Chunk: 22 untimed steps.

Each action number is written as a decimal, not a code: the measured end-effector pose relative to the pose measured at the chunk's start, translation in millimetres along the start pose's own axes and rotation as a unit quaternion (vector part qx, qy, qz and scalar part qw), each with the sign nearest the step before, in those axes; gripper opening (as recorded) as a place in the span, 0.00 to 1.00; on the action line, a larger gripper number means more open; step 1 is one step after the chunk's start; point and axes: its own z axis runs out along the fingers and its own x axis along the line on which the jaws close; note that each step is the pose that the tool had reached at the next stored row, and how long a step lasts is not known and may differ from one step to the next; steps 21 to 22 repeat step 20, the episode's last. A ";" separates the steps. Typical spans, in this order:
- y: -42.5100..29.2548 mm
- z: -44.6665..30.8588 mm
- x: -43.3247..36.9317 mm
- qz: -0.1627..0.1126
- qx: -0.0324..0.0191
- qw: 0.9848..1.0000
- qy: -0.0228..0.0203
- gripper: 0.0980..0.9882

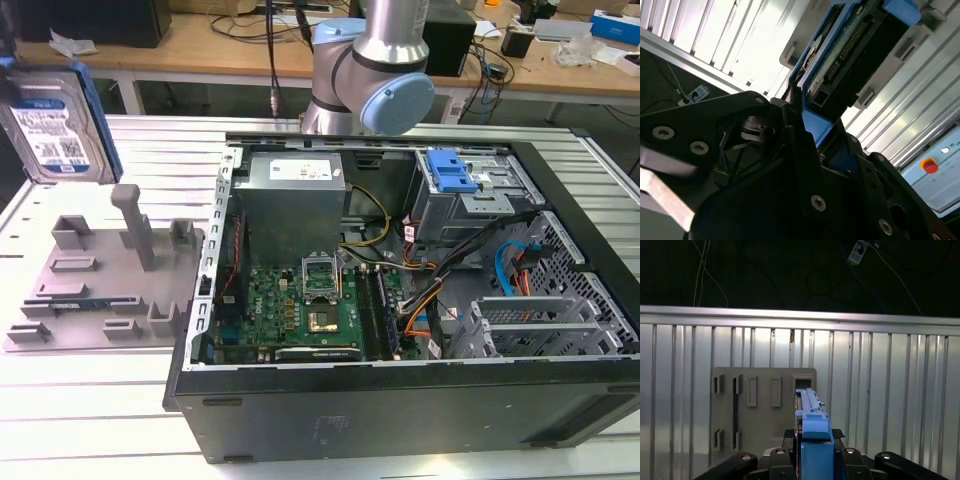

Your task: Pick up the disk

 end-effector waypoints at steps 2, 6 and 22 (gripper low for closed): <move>0.0 -14.4 0.0 0.000 0.000 1.000 0.000 0.30; 0.0 -33.4 0.1 0.000 0.000 1.000 0.000 0.30; -0.1 -41.9 0.1 0.000 0.000 1.000 0.000 0.30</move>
